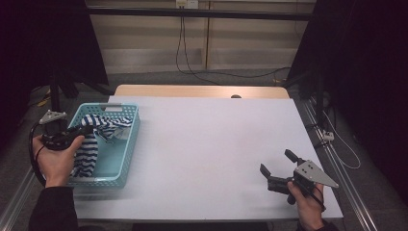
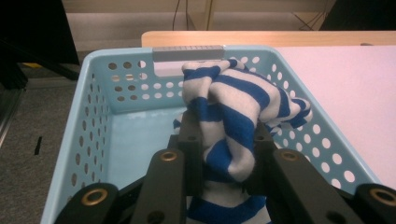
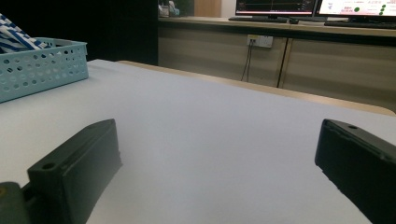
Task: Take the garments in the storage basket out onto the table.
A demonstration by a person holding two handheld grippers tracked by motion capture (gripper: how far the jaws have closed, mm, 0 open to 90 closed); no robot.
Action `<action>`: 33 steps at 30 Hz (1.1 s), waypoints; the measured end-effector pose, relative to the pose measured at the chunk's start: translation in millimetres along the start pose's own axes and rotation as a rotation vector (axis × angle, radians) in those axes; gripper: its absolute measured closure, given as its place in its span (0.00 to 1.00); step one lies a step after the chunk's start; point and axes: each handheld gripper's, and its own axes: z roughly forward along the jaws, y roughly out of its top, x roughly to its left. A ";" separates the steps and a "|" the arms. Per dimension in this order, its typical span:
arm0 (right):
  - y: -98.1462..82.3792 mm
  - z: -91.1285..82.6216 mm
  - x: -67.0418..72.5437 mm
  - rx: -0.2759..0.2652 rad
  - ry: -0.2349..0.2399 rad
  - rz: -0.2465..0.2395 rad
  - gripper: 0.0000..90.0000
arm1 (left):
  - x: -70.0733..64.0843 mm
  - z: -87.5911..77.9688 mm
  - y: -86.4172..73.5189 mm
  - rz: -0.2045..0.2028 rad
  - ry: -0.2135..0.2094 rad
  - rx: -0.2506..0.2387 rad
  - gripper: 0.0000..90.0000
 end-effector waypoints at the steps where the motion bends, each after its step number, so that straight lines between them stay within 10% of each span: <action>1: 0.0 0.0 0.1 0.000 0.000 0.001 0.00 | 0.6 -0.6 -0.2 -0.002 0.003 -0.004 0.83; 33: 0.2 -1.0 0.2 -0.006 -0.004 -0.003 0.00 | -5.5 -30.3 4.9 0.031 0.073 -0.254 0.83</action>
